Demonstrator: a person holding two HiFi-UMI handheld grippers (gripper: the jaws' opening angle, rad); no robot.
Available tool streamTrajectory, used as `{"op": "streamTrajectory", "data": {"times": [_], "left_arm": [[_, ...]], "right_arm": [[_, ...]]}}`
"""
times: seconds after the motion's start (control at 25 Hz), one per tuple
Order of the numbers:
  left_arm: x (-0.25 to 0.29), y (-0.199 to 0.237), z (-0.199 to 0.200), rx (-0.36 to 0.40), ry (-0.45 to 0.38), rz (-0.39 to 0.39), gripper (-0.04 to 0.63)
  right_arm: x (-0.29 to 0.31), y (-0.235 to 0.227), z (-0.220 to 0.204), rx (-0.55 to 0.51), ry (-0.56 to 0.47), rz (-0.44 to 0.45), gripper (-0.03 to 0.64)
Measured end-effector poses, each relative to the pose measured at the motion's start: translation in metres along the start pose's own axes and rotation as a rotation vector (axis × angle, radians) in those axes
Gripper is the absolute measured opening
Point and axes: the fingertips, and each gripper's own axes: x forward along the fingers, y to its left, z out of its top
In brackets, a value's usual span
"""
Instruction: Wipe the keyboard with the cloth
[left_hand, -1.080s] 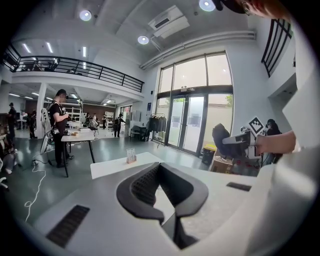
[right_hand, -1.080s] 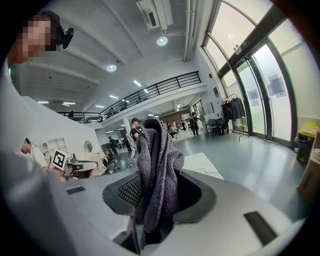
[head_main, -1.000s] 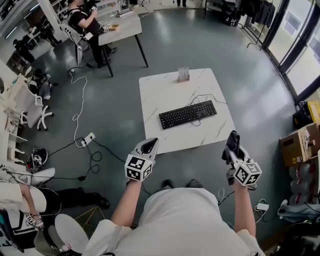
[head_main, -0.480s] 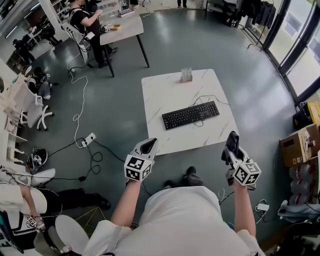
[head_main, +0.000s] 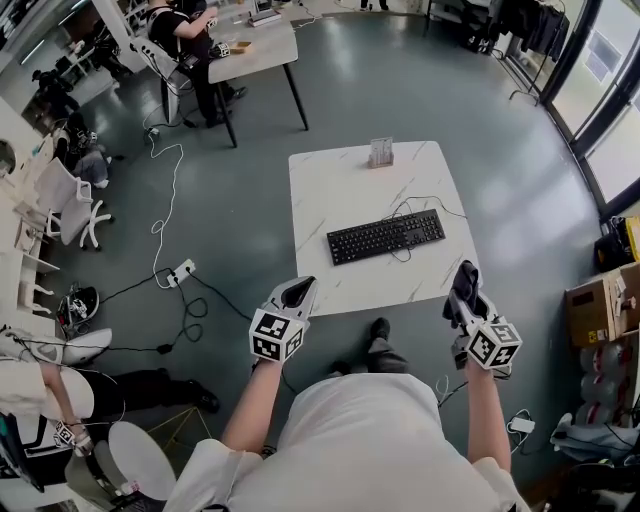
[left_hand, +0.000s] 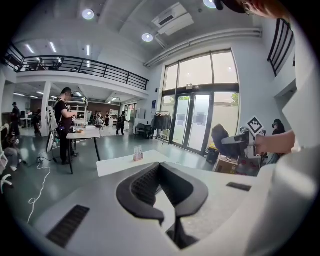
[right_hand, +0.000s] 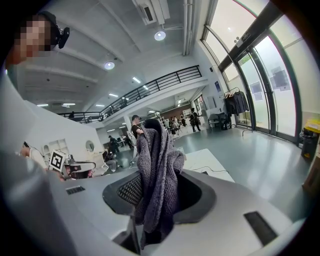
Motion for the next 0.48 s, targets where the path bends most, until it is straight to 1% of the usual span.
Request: {"op": "streamTrajectory", "data": {"times": [0.24, 0.48], "left_arm": [[0.029, 0.004, 0.008, -0.01, 0.012, 0.026, 0.008], [0.06, 0.009, 0.009, -0.03, 0.031, 0.043, 0.008]], "right_arm": [[0.03, -0.024, 0.011, -0.022, 0.034, 0.027, 0.159], [0.059, -0.05, 0.022, -0.013, 0.066, 0.046, 0.16]]}}
